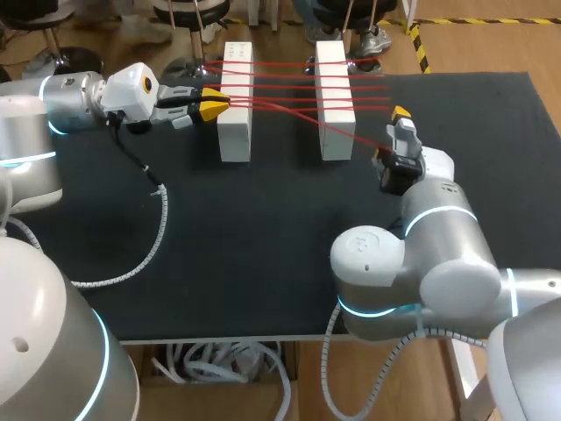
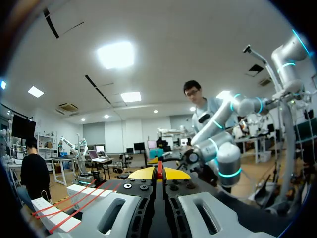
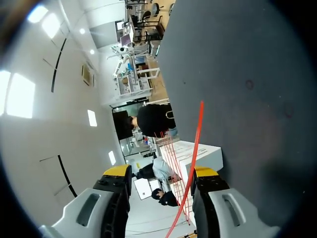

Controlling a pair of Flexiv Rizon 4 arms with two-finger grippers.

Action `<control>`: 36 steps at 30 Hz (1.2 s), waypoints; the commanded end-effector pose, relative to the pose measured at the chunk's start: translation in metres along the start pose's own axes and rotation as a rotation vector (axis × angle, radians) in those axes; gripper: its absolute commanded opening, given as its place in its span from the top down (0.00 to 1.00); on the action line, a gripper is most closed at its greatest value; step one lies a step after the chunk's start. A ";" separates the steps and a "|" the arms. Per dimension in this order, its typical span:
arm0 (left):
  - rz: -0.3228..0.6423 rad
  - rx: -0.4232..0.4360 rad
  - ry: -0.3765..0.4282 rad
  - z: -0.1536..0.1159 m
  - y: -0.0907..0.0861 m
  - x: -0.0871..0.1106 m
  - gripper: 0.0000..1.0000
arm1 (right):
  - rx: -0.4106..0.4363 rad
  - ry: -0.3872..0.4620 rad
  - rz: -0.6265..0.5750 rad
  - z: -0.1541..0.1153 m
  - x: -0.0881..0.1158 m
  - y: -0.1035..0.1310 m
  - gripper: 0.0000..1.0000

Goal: Grab the tape and strap the tape.

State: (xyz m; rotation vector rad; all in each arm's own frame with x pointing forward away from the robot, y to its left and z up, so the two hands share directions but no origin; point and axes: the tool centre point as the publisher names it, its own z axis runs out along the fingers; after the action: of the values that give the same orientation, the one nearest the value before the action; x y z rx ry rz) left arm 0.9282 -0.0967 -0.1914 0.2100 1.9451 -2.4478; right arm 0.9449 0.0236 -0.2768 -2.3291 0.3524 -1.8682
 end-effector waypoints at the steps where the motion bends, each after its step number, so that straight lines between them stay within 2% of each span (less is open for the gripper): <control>1: -0.001 0.002 0.003 -0.001 0.001 -0.001 1.00 | 0.009 -0.011 -0.004 -0.004 0.003 0.005 0.50; 23: -0.001 0.002 0.003 -0.001 0.001 -0.001 1.00 | -0.011 -0.022 -0.020 -0.012 0.002 0.018 0.60; 36: -0.001 0.002 0.003 -0.001 0.001 -0.001 1.00 | 0.002 -0.035 -0.029 -0.021 -0.002 0.016 0.65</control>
State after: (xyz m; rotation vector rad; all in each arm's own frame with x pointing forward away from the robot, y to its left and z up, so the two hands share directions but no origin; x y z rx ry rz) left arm 0.9282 -0.0967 -0.1914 0.2101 1.9451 -2.4478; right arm 0.9249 0.0112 -0.2807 -2.3686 0.3209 -1.8462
